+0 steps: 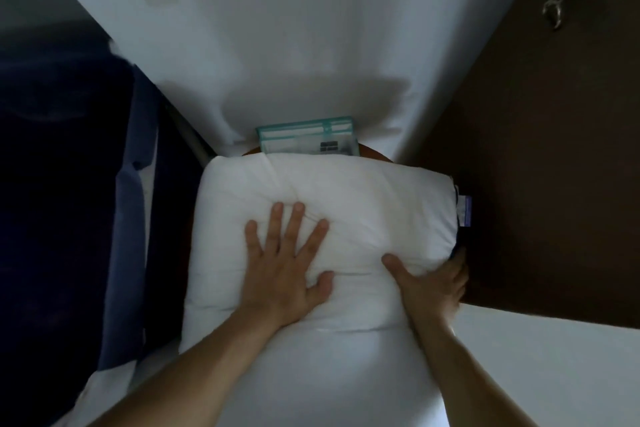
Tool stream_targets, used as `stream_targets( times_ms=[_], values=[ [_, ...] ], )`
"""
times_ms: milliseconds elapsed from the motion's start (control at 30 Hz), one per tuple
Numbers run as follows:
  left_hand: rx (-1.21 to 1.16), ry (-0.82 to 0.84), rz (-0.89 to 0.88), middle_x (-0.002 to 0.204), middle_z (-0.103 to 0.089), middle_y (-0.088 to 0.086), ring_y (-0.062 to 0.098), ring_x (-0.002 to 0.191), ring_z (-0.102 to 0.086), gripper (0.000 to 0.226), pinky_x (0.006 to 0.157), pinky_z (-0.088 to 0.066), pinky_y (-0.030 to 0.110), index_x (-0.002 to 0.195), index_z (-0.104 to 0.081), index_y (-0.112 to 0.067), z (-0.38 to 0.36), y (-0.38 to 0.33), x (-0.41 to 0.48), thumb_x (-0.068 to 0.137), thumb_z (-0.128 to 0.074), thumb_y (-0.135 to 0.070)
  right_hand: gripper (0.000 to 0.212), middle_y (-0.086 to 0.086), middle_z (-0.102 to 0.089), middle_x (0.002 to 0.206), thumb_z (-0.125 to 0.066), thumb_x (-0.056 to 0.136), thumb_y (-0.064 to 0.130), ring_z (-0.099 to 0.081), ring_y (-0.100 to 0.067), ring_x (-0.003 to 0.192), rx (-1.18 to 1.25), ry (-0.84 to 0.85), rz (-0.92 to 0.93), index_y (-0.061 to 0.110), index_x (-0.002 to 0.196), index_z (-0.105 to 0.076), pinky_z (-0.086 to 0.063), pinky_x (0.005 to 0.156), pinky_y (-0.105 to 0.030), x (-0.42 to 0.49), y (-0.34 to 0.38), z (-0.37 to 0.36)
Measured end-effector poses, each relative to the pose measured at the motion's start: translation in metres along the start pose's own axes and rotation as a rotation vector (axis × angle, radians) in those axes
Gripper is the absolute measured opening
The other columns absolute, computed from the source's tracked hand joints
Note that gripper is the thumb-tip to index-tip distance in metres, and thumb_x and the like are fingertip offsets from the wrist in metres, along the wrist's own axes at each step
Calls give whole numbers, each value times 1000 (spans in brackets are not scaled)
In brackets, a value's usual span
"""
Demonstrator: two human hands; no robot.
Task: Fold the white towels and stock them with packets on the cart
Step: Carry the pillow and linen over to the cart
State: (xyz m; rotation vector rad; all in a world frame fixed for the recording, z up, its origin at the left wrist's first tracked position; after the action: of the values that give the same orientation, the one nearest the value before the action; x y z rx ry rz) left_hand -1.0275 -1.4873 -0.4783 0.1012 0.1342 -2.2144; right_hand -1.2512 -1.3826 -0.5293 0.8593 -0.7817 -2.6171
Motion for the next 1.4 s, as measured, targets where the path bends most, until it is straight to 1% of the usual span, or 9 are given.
stream_targets(
  times_ms=[100,233,400,567,700,900,1033,1167,1400],
  values=[
    [-103,-48,198,166,-7,2,36,152,-2,80,116,-11,65,154,-23,-32,16,25,-14,84,-36,-68,150,-5,-28,158,-68,33,91,-33,-30,142,59,138,-5,30,154,-5,-32,114,-49,6,-10,-7],
    [-375,8,531,163,16,-15,21,151,9,100,118,-10,53,150,11,-52,26,63,-39,70,-37,-88,145,1,-39,152,-71,29,92,-40,-25,138,132,163,-24,34,152,-18,-35,114,-46,10,-16,-8],
    [-1088,-20,862,148,-43,-6,18,124,-49,117,105,-38,34,152,-23,-38,23,90,-62,55,-74,-79,135,7,-54,137,-80,25,84,-54,-20,125,264,205,-1,41,144,-32,-42,109,-41,17,-21,-6],
    [-1351,74,1023,131,-59,2,23,109,-62,127,95,-50,41,147,-40,-32,9,105,-73,36,-79,-81,136,8,-50,142,-86,30,75,-52,-19,127,253,228,9,41,147,-28,-41,109,-38,10,-8,0],
    [-1425,124,1021,124,-66,5,26,106,-65,112,89,-54,39,143,-48,-26,16,97,-68,47,-84,-72,118,19,-61,127,-95,32,63,-63,-2,107,330,359,-27,45,137,-44,-51,93,-29,29,-20,-1],
    [-1456,38,994,112,-68,-1,21,101,-65,79,76,-51,31,131,-52,-29,41,82,-85,65,-79,-64,70,2,-76,92,-99,43,44,-72,-21,85,439,671,-239,20,103,-73,-56,89,-41,-3,-2,17],
    [-1522,63,961,114,-69,4,20,97,-67,42,70,-52,31,128,-55,-24,66,72,-104,91,-60,-42,75,9,-67,105,-99,40,40,-65,-15,95,487,526,-41,26,104,-63,-48,98,-34,-27,8,39],
    [-1605,73,937,114,-71,10,28,99,-67,44,71,-52,34,129,-58,-21,87,62,-128,92,-58,-43,125,12,-66,122,-97,25,55,-64,-14,109,515,445,91,33,138,-49,-49,102,-37,-51,10,69],
    [-1667,83,709,110,-73,11,32,100,-68,63,76,-54,39,133,-59,-20,125,41,-174,79,-65,-50,42,2,-77,89,-91,62,18,-74,-14,79,666,364,88,13,99,-73,-54,65,-23,-137,-25,134]
  ],
)
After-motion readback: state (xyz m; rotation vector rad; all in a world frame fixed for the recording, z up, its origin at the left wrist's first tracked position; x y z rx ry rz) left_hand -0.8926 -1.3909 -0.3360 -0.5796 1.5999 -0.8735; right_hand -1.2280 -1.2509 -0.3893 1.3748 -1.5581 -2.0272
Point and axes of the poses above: each hand's wrist, its own x-axis towards the middle knuckle, its own z-axis out of the back of the hand, y = z × x, the point moved 2 cm from there along x, towards the middle knuckle
